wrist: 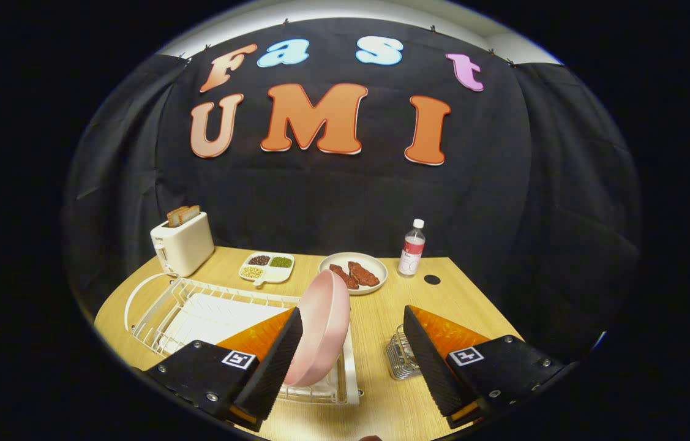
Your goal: Take the plate from the dish rack, then take the spoon from the basket and place it into the plate.
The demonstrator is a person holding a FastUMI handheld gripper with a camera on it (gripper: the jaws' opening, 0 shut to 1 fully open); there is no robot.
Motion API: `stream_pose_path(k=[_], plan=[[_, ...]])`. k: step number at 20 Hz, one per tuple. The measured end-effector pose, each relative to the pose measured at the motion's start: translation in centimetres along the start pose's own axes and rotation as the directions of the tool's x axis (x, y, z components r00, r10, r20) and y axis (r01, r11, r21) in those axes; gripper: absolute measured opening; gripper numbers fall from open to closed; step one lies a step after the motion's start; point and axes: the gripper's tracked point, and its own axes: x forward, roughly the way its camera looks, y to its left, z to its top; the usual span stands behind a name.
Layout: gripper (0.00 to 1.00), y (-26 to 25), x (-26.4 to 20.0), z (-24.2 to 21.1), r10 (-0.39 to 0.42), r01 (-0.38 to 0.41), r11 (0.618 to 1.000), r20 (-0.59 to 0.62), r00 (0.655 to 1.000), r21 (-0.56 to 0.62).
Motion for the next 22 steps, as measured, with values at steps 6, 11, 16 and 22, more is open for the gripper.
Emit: stream_pose_path(k=[6, 11, 16, 22], plan=[[0.99, -0.1, 5.3, -2.7, -0.059, 0.061, 0.998, -0.157, 0.986, 0.004], [0.72, 0.7, 6.3, -3.3, -0.075, 0.074, 0.997, -0.188, 0.979, -0.008], [0.25, 2.0, 6.1, -2.9, -0.085, 0.086, 0.996, -0.21, 0.974, 0.0], [0.2, 2.5, 5.1, -0.1, -0.147, 0.137, 0.988, -0.14, 0.979, -0.078]])
